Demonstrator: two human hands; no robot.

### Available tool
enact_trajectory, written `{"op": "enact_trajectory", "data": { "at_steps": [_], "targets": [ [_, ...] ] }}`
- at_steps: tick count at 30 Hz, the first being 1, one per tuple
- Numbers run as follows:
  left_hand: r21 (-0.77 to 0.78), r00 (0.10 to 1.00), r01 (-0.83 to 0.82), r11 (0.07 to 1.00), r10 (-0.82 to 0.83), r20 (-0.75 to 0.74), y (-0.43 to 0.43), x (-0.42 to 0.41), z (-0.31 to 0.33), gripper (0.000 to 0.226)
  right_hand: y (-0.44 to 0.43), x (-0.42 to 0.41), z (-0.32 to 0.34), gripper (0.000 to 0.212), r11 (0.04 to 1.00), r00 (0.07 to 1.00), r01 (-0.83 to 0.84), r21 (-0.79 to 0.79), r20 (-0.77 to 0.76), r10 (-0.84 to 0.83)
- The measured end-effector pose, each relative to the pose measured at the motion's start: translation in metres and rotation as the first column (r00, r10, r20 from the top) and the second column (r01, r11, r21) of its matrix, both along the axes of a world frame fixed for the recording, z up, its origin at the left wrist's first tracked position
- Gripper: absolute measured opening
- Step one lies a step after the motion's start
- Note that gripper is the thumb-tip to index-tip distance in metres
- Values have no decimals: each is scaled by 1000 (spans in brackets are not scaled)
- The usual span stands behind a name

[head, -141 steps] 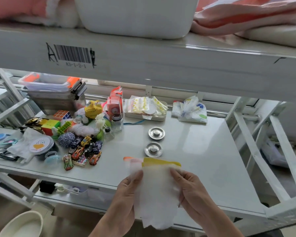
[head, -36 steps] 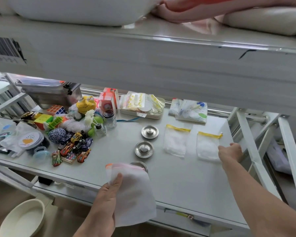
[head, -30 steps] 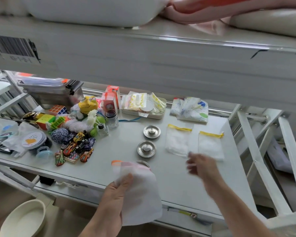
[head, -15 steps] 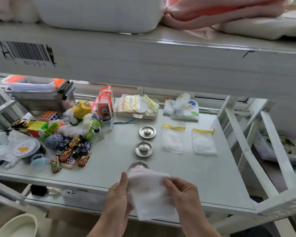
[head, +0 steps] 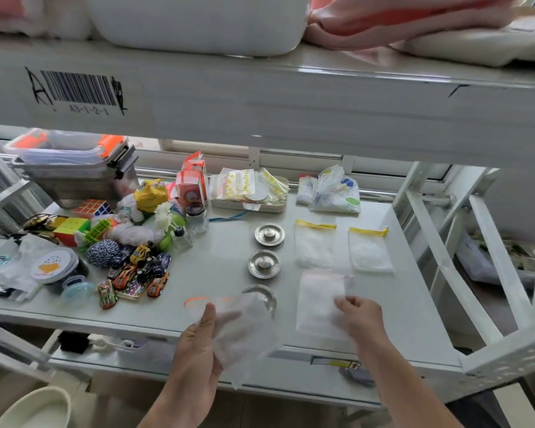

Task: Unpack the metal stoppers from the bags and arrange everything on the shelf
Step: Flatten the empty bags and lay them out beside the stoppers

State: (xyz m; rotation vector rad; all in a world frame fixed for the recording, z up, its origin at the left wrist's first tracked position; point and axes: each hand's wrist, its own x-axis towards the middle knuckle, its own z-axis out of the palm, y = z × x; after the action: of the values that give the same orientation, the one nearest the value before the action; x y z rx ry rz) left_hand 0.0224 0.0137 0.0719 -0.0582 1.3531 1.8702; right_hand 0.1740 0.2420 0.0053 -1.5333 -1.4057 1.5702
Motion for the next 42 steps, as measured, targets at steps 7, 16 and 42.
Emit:
{"op": "enact_trajectory", "data": {
  "at_steps": [7,16,42],
  "targets": [
    [1,1000,25,1000,-25,2,-2,3,-8,44,3,5,-24,17,973,929,-98,209,370,14],
    [-63,991,132,989,-134,-16,10,10,-6,47,6,-13,-22,18,972,924,-155,179,373,79],
    [-229,782,563,794,-602,-162,214,125,-14,23,76,111,26,31,989,999,-10,147,-48,17]
  ]
}}
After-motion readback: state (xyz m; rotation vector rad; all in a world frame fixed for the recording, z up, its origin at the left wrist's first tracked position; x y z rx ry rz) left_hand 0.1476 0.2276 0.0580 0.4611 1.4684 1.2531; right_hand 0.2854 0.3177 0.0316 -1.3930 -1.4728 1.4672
